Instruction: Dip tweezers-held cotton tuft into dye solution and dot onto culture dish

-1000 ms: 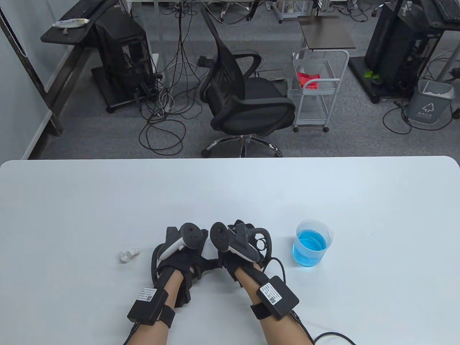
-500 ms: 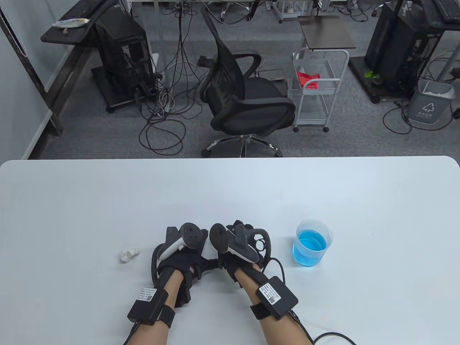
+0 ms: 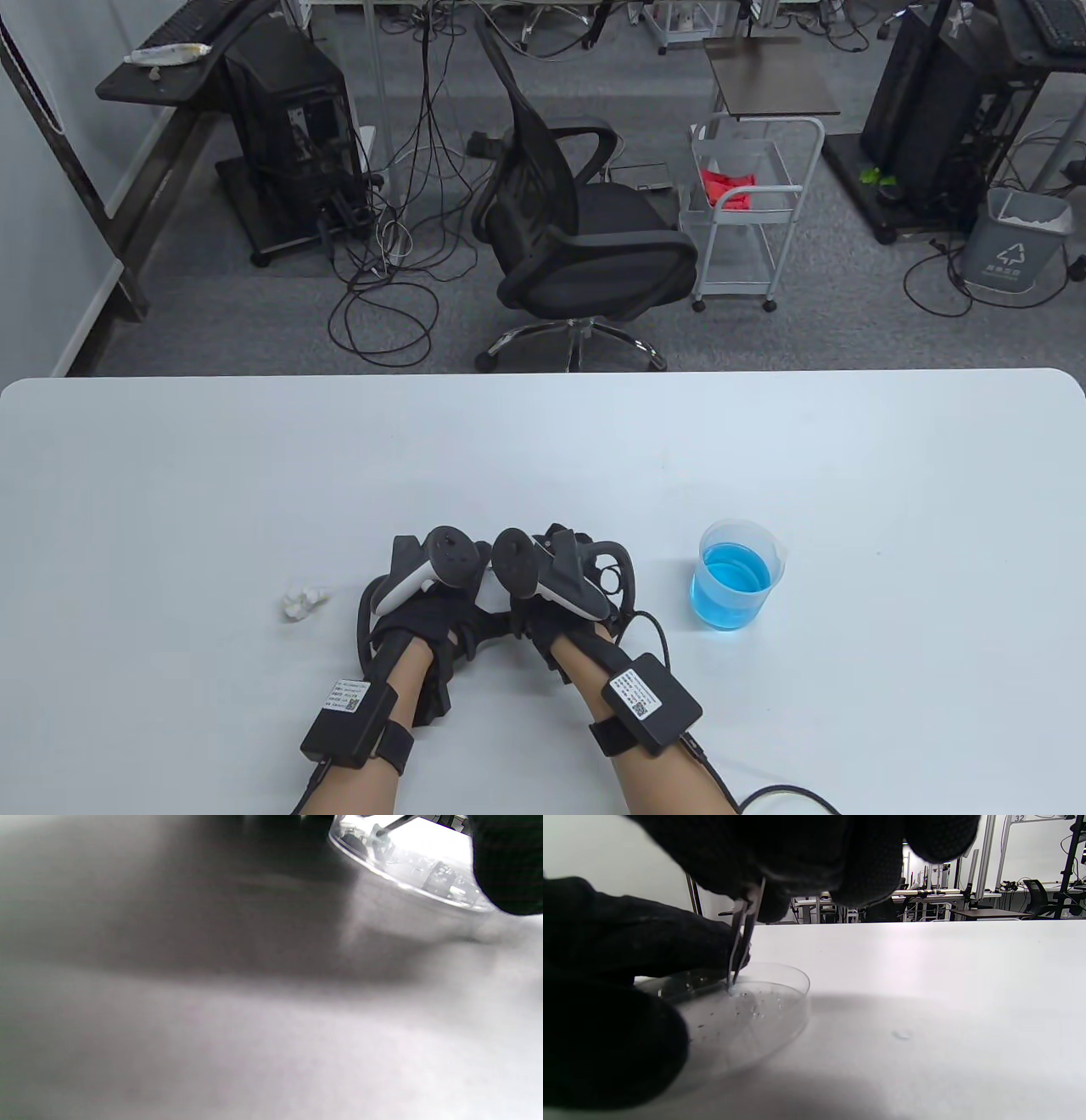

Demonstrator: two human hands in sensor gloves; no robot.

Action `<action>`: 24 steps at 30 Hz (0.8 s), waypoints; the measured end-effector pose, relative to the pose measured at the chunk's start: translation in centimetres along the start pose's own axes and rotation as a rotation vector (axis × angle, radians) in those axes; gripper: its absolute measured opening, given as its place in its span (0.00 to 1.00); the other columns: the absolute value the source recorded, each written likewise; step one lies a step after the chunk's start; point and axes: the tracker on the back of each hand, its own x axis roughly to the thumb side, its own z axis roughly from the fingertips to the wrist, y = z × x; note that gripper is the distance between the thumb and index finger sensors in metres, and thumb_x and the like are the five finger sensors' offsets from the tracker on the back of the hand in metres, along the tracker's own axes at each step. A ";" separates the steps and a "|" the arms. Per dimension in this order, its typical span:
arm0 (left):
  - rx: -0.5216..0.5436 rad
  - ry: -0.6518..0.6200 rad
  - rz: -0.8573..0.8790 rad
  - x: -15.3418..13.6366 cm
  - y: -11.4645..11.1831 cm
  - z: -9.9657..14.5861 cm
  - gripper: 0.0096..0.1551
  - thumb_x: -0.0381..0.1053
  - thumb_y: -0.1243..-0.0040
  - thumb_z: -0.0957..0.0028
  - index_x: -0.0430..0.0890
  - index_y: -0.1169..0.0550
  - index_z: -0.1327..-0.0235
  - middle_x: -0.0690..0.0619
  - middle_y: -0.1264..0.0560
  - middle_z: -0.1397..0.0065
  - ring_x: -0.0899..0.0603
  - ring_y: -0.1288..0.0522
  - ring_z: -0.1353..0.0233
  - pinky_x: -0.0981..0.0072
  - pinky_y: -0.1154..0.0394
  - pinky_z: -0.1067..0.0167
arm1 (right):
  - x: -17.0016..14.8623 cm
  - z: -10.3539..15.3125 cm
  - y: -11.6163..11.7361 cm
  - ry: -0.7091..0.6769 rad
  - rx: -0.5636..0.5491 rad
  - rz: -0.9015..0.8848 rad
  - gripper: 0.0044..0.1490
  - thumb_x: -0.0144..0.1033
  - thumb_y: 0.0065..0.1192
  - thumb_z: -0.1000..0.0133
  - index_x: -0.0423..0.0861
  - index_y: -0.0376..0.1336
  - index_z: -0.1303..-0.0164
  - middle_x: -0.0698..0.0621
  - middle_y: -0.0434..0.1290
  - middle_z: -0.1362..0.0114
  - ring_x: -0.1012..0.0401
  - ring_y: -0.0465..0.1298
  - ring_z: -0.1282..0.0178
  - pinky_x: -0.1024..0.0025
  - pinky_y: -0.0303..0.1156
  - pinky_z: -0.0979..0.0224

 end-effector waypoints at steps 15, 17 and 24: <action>0.000 0.000 0.001 0.0 0.0 0.0 0.66 0.82 0.42 0.58 0.60 0.62 0.19 0.59 0.66 0.15 0.43 0.68 0.13 0.45 0.63 0.21 | 0.2 0.0 -0.2 -0.025 0.010 -0.015 0.19 0.37 0.72 0.51 0.47 0.78 0.51 0.55 0.81 0.59 0.56 0.78 0.42 0.43 0.66 0.32; -0.001 0.000 0.002 0.0 0.0 0.0 0.66 0.82 0.42 0.57 0.60 0.62 0.19 0.59 0.66 0.15 0.43 0.68 0.13 0.45 0.63 0.21 | 0.0 0.0 -0.5 -0.016 0.000 -0.020 0.19 0.37 0.72 0.50 0.47 0.78 0.51 0.55 0.80 0.59 0.56 0.79 0.42 0.43 0.66 0.32; -0.001 0.000 0.002 0.0 0.0 0.0 0.66 0.82 0.42 0.57 0.60 0.62 0.19 0.59 0.66 0.15 0.43 0.68 0.13 0.45 0.63 0.21 | -0.3 0.0 0.0 0.000 -0.006 -0.009 0.20 0.38 0.72 0.50 0.48 0.78 0.50 0.56 0.81 0.59 0.57 0.79 0.43 0.44 0.66 0.32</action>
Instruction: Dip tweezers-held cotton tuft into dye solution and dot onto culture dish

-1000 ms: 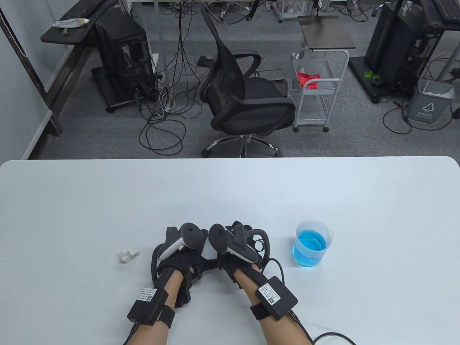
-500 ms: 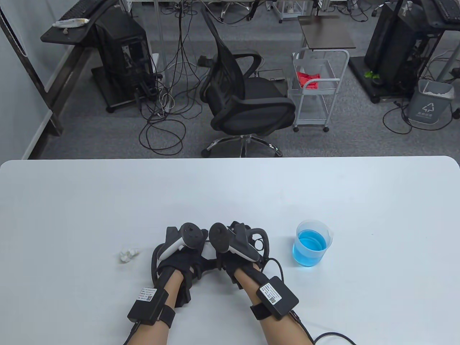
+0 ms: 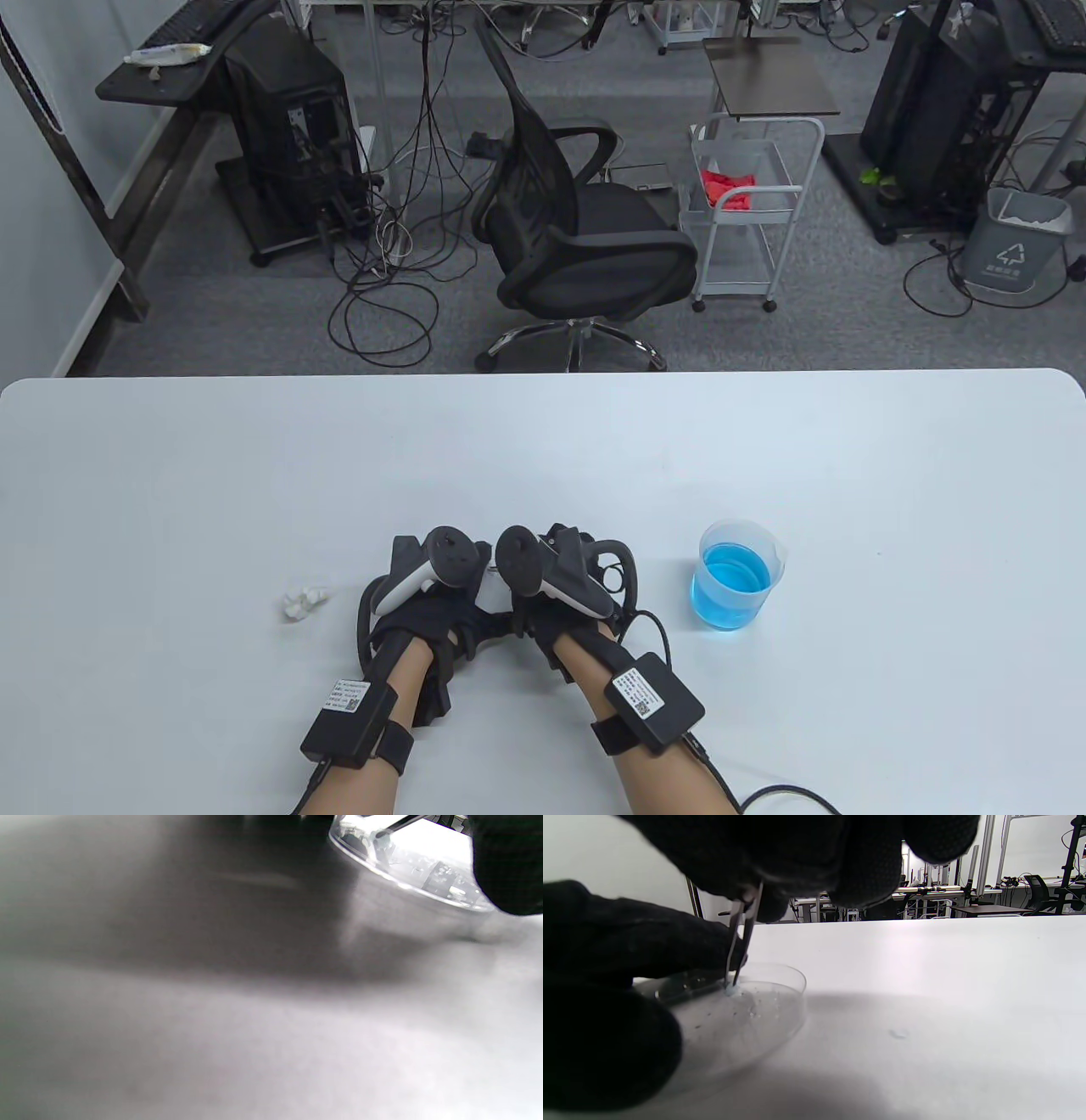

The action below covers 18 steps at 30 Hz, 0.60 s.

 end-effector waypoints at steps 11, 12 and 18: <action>0.000 0.000 -0.001 0.0 0.0 0.0 0.66 0.82 0.42 0.57 0.60 0.62 0.19 0.59 0.66 0.15 0.43 0.68 0.13 0.45 0.63 0.21 | -0.3 0.0 0.0 0.007 -0.009 0.008 0.20 0.38 0.73 0.51 0.48 0.78 0.51 0.55 0.81 0.59 0.57 0.79 0.43 0.43 0.66 0.32; 0.000 0.000 0.000 0.0 0.0 0.0 0.66 0.82 0.42 0.57 0.60 0.62 0.19 0.59 0.66 0.15 0.43 0.68 0.13 0.45 0.63 0.21 | -0.3 0.0 0.0 0.009 -0.006 0.005 0.20 0.37 0.73 0.51 0.48 0.78 0.51 0.55 0.81 0.59 0.56 0.79 0.43 0.43 0.66 0.33; 0.001 0.001 -0.001 0.0 0.0 0.0 0.66 0.82 0.42 0.57 0.60 0.62 0.19 0.59 0.66 0.15 0.43 0.68 0.13 0.46 0.63 0.21 | -0.1 0.2 -0.1 -0.020 -0.037 0.001 0.19 0.37 0.73 0.52 0.47 0.78 0.53 0.55 0.81 0.60 0.57 0.79 0.43 0.43 0.66 0.32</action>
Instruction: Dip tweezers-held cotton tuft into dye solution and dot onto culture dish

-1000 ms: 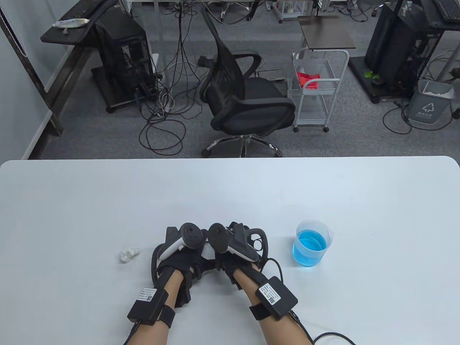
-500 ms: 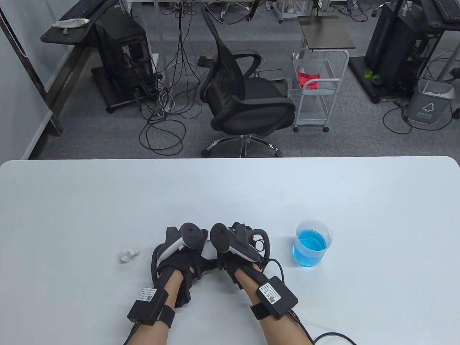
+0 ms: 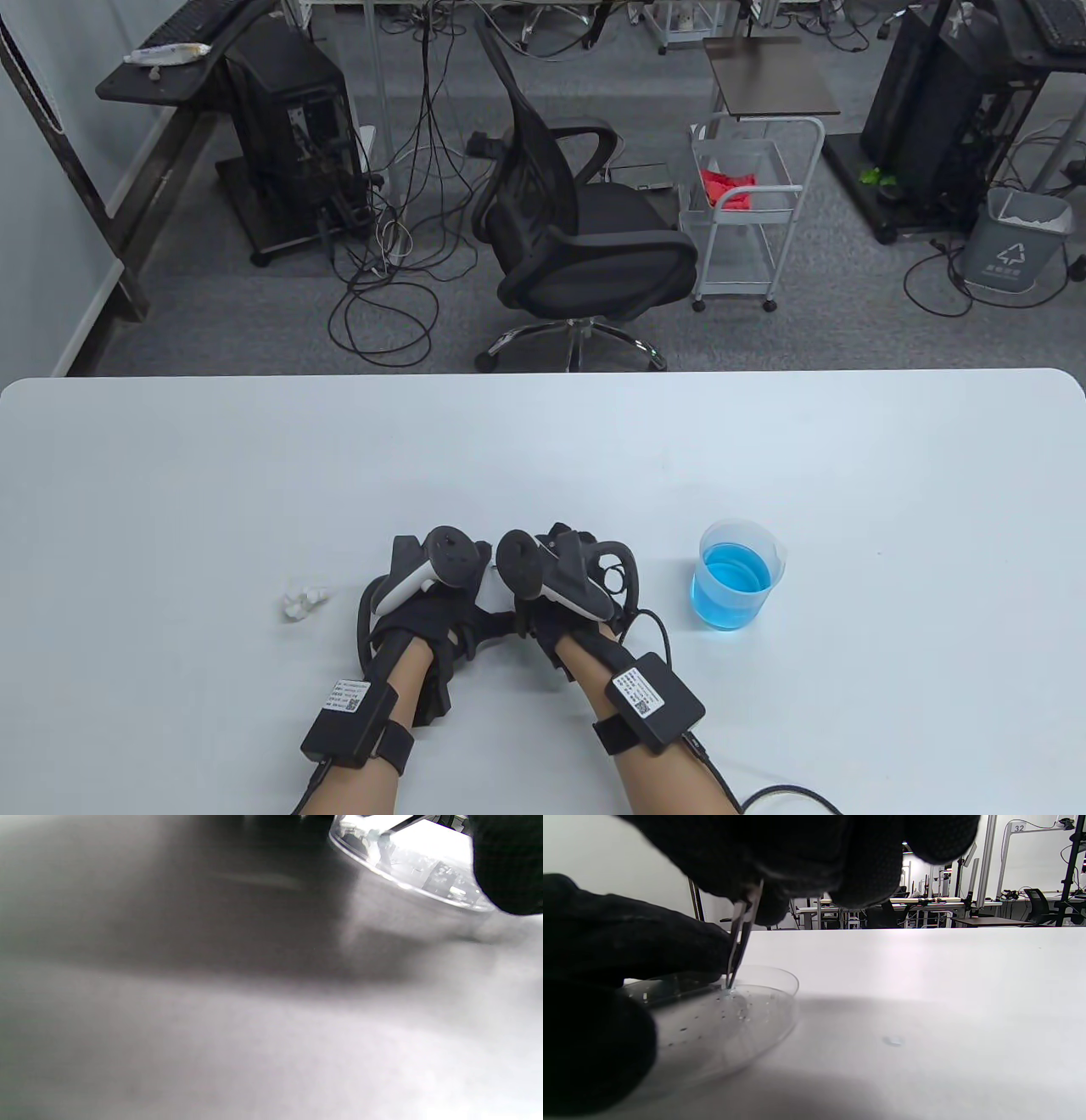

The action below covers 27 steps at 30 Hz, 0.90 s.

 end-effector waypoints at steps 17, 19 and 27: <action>-0.001 0.000 0.000 0.0 0.0 0.0 0.66 0.82 0.42 0.57 0.60 0.62 0.19 0.59 0.66 0.15 0.43 0.68 0.13 0.46 0.63 0.21 | 0.4 0.0 -0.6 -0.018 0.021 -0.023 0.19 0.37 0.73 0.51 0.47 0.78 0.52 0.55 0.80 0.60 0.57 0.79 0.43 0.43 0.66 0.32; -0.001 0.000 0.001 0.0 0.0 0.0 0.66 0.82 0.42 0.57 0.60 0.62 0.19 0.59 0.66 0.15 0.43 0.68 0.13 0.45 0.63 0.21 | 0.5 0.1 -0.5 -0.018 0.014 -0.013 0.19 0.38 0.72 0.51 0.47 0.78 0.52 0.56 0.80 0.60 0.57 0.79 0.43 0.43 0.66 0.32; 0.000 0.000 0.000 0.0 0.0 0.0 0.67 0.82 0.42 0.57 0.60 0.62 0.19 0.59 0.66 0.15 0.43 0.68 0.13 0.45 0.63 0.21 | 0.9 0.1 -0.1 -0.033 0.013 0.016 0.19 0.38 0.73 0.52 0.47 0.78 0.53 0.55 0.81 0.61 0.57 0.79 0.44 0.43 0.67 0.33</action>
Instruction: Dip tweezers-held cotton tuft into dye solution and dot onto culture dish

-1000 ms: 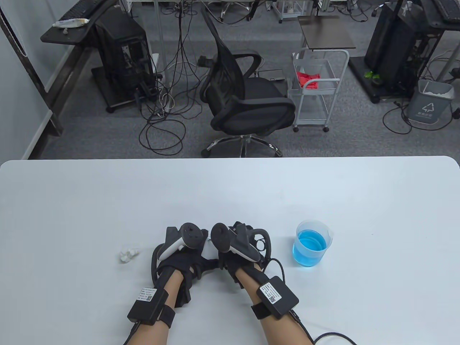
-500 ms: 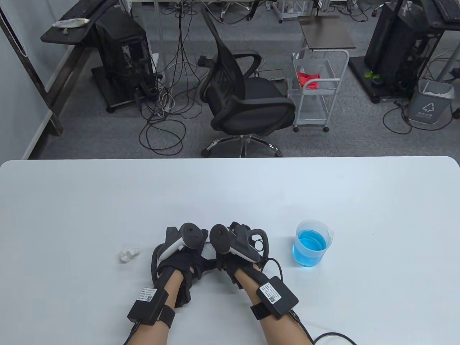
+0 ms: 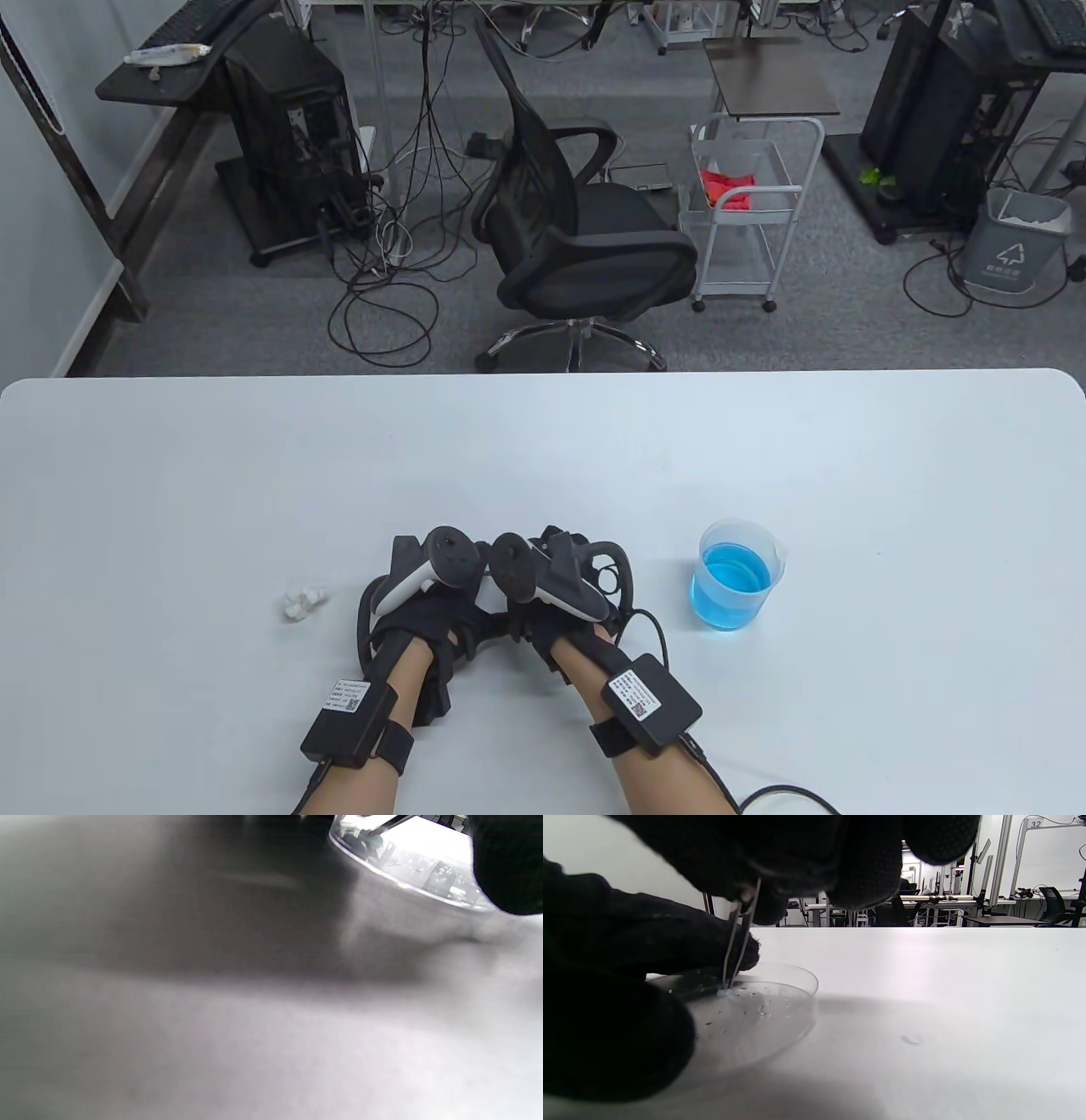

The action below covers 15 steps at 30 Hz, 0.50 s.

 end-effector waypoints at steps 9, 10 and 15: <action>0.000 0.000 0.001 0.0 0.0 0.0 0.66 0.82 0.42 0.57 0.60 0.62 0.19 0.59 0.66 0.15 0.43 0.68 0.13 0.45 0.63 0.21 | 0.1 0.1 -0.5 -0.019 0.005 -0.041 0.19 0.37 0.73 0.52 0.47 0.79 0.53 0.55 0.80 0.60 0.57 0.79 0.44 0.43 0.66 0.32; 0.000 0.000 0.001 0.0 0.0 0.0 0.66 0.82 0.42 0.58 0.60 0.62 0.19 0.59 0.66 0.15 0.43 0.68 0.13 0.45 0.63 0.21 | 0.2 0.0 -0.3 -0.019 0.018 -0.027 0.19 0.37 0.73 0.52 0.46 0.79 0.53 0.55 0.80 0.60 0.57 0.79 0.44 0.43 0.66 0.32; -0.001 -0.001 0.001 0.0 0.0 0.0 0.66 0.82 0.42 0.58 0.60 0.62 0.19 0.59 0.66 0.15 0.43 0.68 0.13 0.45 0.63 0.21 | 0.1 0.0 -0.5 -0.013 0.006 -0.026 0.19 0.38 0.73 0.52 0.47 0.78 0.53 0.56 0.80 0.60 0.57 0.79 0.44 0.43 0.66 0.33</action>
